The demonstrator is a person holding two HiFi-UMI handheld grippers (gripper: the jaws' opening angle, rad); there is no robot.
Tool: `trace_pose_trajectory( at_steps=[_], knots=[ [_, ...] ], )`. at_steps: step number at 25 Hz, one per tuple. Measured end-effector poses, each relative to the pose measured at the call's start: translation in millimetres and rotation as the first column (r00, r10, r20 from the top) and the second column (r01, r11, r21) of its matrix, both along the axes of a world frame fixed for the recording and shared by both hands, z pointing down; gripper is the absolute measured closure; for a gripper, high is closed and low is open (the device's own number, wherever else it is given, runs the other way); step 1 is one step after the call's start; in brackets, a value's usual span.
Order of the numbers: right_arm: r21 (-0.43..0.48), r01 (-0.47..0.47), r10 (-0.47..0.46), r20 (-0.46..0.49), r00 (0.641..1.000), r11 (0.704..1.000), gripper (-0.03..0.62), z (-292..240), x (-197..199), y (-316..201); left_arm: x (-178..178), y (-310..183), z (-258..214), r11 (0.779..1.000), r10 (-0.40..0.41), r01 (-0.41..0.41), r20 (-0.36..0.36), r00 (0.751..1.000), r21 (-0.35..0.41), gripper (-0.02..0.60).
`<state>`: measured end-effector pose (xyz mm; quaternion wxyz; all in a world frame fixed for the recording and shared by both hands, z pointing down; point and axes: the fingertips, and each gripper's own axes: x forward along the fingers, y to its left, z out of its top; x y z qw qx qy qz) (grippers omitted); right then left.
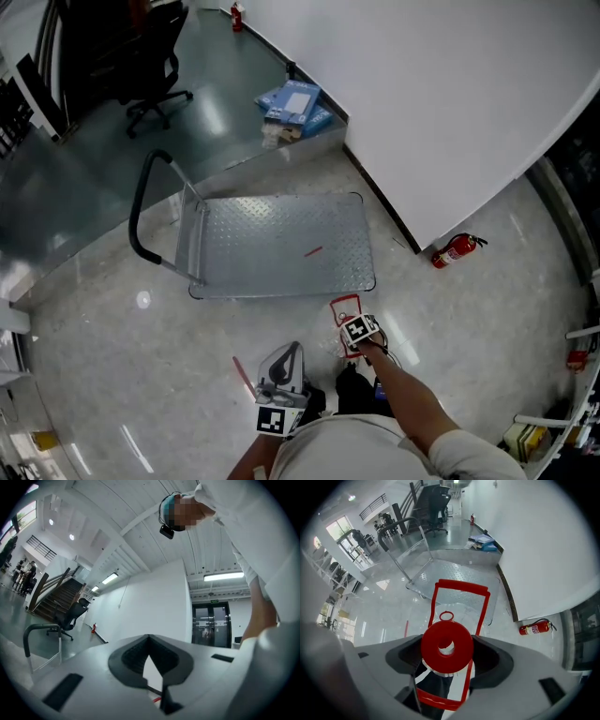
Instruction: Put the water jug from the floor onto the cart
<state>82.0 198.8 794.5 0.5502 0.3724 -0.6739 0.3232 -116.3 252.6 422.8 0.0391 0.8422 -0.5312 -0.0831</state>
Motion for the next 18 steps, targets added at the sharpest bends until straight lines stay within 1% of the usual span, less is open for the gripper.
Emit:
trace_pose_trajectory(
  at_steps=[2, 5, 10, 13, 18],
  knots=[
    [0.012, -0.003, 0.003, 0.005, 1.000, 1.000, 0.287, -9.0, -1.1, -11.6, 0.8, -4.9, -6.3, 1.000, 0.011, -0.011, -0.009, 1.000, 0.007, 0.578],
    [0.009, -0.016, 0.016, 0.016, 1.000, 1.000, 0.287, -17.9, -0.6, -20.3, -0.5, -9.2, -13.4, 0.999, 0.001, -0.001, -0.003, 1.000, 0.039, 0.578],
    [0.031, 0.006, -0.007, 0.025, 1.000, 1.000, 0.287, -25.1, -4.2, -47.1, 0.2, -22.6, -14.3, 0.999, -0.010, 0.009, 0.014, 1.000, 0.046, 0.578],
    [0.031, 0.021, -0.022, 0.039, 0.999, 0.999, 0.287, -23.8, -7.5, -67.8, 0.0, -39.4, -13.2, 0.998, -0.031, 0.030, 0.022, 0.999, 0.046, 0.578],
    [0.018, 0.044, -0.044, 0.052, 0.998, 0.999, 0.287, -21.6, -8.3, -108.4, 6.6, -85.1, -12.3, 0.997, -0.065, 0.064, 0.034, 0.997, 0.035, 0.578]
  ],
)
